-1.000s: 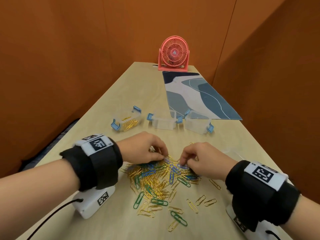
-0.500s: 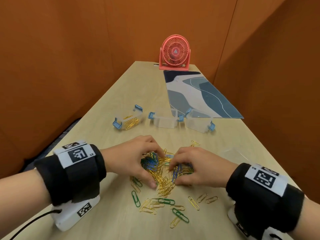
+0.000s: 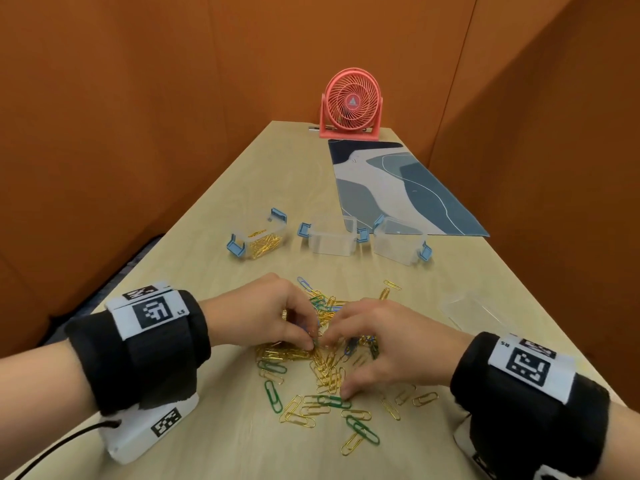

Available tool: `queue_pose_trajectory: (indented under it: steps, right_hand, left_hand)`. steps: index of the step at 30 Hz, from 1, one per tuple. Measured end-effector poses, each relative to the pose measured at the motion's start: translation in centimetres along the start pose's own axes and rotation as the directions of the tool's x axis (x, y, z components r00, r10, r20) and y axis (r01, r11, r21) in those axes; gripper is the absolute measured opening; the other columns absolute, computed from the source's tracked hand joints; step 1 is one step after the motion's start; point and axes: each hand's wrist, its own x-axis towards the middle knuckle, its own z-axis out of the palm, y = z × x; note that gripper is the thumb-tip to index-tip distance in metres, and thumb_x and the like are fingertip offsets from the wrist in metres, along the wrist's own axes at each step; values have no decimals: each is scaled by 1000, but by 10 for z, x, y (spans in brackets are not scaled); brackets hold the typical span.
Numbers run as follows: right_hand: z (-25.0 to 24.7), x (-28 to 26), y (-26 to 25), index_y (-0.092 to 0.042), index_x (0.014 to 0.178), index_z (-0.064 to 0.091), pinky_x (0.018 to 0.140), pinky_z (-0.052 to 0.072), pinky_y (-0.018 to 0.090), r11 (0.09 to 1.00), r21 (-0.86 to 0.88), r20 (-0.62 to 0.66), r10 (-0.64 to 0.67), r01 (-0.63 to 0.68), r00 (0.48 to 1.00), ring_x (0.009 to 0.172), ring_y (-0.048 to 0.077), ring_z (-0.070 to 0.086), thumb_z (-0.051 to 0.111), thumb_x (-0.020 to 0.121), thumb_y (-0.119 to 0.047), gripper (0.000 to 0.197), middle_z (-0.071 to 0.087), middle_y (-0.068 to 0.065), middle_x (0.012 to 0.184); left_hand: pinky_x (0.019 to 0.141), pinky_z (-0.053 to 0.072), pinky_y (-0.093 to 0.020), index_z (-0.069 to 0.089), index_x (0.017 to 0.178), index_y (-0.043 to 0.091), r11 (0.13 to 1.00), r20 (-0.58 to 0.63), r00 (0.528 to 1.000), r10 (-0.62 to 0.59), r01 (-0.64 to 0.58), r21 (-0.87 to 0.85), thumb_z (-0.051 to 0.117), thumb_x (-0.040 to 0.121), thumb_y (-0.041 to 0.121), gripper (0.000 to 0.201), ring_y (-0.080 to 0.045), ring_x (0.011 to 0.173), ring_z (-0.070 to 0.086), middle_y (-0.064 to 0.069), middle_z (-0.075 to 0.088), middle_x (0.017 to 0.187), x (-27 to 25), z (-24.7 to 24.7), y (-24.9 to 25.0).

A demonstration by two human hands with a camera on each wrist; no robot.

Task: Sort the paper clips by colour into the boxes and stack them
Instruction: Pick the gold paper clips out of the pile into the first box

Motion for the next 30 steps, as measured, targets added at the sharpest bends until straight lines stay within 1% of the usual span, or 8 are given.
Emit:
queue_pose_trajectory:
  steps: [4,10,14,17,20,25,28,30]
  right_hand:
    - [3,3,0,-34,127,55,100,39,28,999,-29,64,-15,17,998,115,7,46,72,74,-44,56,51,-13,127]
    - [0,2,-2,-25,100,70,82,49,32,999,29,48,40,-41,998,83,9,54,73,78,-32,24,58,-6,100]
    - [2,0,-3,-17,89,69,75,49,26,997,56,58,48,-51,997,78,11,56,71,80,-27,14,62,-1,90]
    - [3,-1,-2,-16,89,66,73,46,22,998,26,61,49,-50,997,75,8,52,64,86,-25,10,63,0,87]
    - [1,-1,0,-18,88,61,72,43,22,994,-42,-41,96,-97,995,76,9,48,58,90,-25,8,54,-5,86]
    - [1,-1,3,-23,82,49,69,37,19,983,-62,-149,160,-171,976,76,12,46,53,91,-24,10,48,-6,83]
    - [2,-1,2,-22,80,49,64,35,17,986,-43,-136,154,-161,979,73,11,44,54,91,-23,12,48,-6,81]
    - [2,0,3,-21,82,49,66,36,18,985,-38,-142,160,-167,977,76,13,46,53,91,-23,11,49,-5,83]
  left_hand:
    - [72,48,-14,74,87,25,998,-99,993,-66,67,6,72,79,33,12,-5,79,61,10,70,81,-4,-3,-3]
    - [58,37,-5,72,83,26,992,-165,980,-109,97,-77,70,81,31,6,3,68,56,14,67,74,-14,-4,-2]
    - [56,39,-6,70,69,23,974,-167,975,-145,111,-197,81,68,26,11,3,60,56,17,66,61,-14,-5,0]
    - [55,41,-11,73,68,21,963,-210,962,-174,122,-239,83,65,27,12,1,56,55,10,67,60,-14,-7,-1]
    - [54,41,-10,74,70,24,961,-257,947,-190,126,-245,80,69,29,8,1,55,54,9,66,59,-15,-7,-1]
    - [65,44,-6,75,92,24,987,-180,976,-120,99,-123,70,82,26,11,0,76,63,9,73,83,-13,-1,-3]
    - [74,40,-3,66,114,29,998,-40,998,-43,44,43,65,82,42,35,2,92,58,13,65,103,-12,1,-1]
    - [81,41,-8,57,126,32,987,35,999,-37,31,155,64,77,55,54,1,99,52,14,56,115,-11,4,1]
